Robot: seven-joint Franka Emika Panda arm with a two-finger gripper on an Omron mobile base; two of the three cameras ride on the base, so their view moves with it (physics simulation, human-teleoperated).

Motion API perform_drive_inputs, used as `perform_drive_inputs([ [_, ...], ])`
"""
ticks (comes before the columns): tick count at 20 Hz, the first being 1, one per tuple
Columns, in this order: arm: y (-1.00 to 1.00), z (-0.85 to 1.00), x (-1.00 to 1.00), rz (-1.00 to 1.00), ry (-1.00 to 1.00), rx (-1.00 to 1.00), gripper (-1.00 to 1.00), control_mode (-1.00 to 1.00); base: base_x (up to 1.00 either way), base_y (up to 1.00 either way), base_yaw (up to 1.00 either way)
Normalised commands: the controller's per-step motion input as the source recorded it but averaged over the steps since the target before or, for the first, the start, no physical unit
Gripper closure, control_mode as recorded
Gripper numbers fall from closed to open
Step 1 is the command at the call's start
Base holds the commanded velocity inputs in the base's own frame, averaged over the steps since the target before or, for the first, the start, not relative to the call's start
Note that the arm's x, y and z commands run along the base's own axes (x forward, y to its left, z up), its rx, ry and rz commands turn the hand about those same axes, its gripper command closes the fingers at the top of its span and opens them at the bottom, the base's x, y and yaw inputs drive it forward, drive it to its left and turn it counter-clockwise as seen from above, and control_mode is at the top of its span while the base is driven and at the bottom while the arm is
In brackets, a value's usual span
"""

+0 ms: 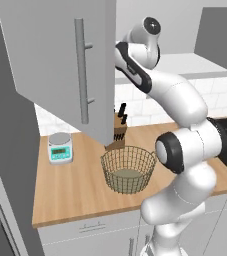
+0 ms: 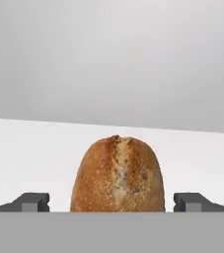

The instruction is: Open the cabinet, pick up the bread from the cabinet and place it in the basket. Then move the basket to the dining counter.

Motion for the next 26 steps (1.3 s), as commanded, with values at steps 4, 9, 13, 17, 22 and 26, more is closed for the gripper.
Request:
perform_drive_inputs([
  [4, 0.0, -0.18, 0.38, -0.02, 0.06, -0.02, -1.0, -1.0, 0.0, 0.0, 0.0],
  [9, 0.0, -0.13, 0.4, 0.0, 0.03, 0.0, -1.0, -1.0, 0.0, 0.0, 0.0],
  [13, 0.0, -0.07, 0.36, 0.0, 0.02, 0.0, -1.0, -1.0, 0.0, 0.0, 0.0],
  [17, 0.03, -0.36, 0.22, 0.0, 0.11, -0.05, 1.0, -1.0, 0.0, 0.0, 0.0],
  [22, 0.0, -0.32, 0.02, 0.0, 0.06, -0.02, 1.0, -1.0, 0.0, 0.0, 0.0],
  [26, 0.0, -0.22, -0.31, 0.0, 0.0, 0.0, 1.0, -1.0, 0.0, 0.0, 0.0],
])
